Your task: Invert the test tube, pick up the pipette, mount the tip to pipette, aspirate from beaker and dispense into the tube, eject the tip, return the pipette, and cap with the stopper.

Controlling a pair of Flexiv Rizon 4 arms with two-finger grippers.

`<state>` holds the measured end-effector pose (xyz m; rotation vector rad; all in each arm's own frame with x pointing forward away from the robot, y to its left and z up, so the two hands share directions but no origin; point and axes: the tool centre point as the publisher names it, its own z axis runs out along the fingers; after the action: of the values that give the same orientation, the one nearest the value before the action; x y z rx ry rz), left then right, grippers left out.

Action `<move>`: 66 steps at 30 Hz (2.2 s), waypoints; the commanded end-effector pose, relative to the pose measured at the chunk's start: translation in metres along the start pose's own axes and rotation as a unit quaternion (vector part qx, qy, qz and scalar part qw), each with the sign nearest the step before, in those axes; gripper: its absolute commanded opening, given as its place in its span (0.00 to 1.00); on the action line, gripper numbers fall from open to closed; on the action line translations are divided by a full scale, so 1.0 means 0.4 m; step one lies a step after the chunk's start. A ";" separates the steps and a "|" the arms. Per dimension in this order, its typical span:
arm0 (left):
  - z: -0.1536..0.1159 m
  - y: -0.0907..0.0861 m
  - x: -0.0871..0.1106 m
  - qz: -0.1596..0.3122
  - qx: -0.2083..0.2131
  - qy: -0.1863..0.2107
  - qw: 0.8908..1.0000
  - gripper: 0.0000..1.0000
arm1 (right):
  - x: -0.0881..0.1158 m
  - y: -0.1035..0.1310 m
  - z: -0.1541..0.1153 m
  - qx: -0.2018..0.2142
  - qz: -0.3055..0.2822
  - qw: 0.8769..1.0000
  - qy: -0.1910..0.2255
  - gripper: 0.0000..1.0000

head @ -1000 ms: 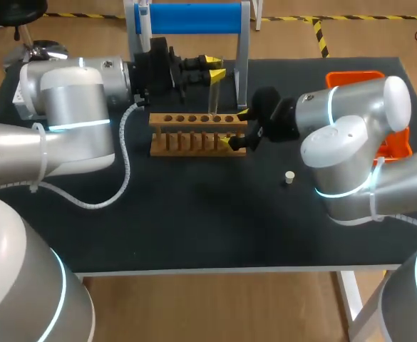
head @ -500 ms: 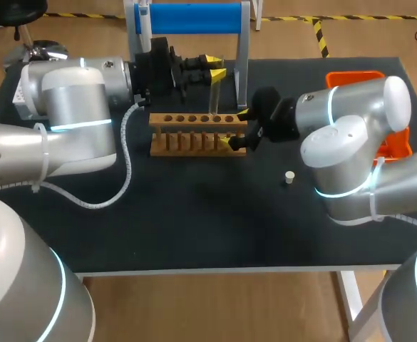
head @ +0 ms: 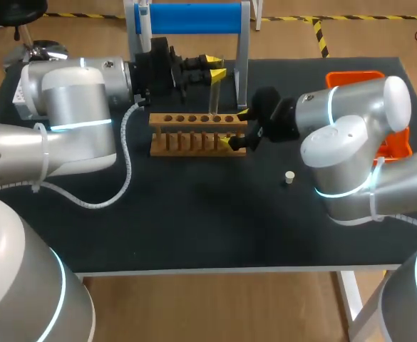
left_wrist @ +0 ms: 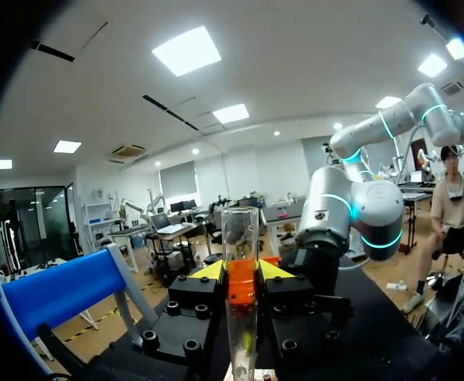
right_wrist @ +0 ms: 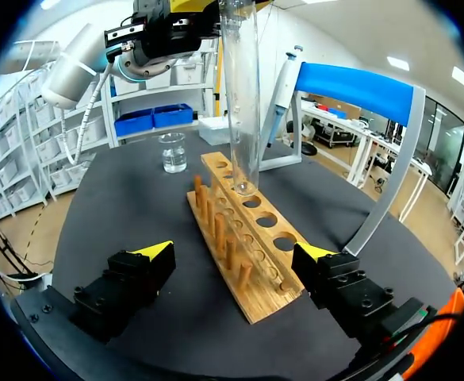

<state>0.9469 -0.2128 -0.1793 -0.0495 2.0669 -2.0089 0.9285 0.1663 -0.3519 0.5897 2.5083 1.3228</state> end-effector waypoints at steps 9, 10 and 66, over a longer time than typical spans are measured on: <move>0.002 0.012 -0.022 -0.018 -0.006 0.000 1.000 0.00 | -0.001 0.002 -0.003 0.002 0.000 1.000 0.001 1.00; 0.000 0.014 -0.025 -0.021 -0.003 -0.002 1.000 0.00 | -0.001 0.002 -0.003 0.002 0.000 1.000 0.001 1.00; -0.028 0.132 -0.094 -0.068 0.001 -0.028 0.997 0.00 | -0.001 0.002 -0.003 0.002 0.000 1.000 0.001 1.00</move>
<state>0.9863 -0.1896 -0.2221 -0.2489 2.0810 -2.0573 0.9285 0.1664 -0.3519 0.5897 2.5082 1.3227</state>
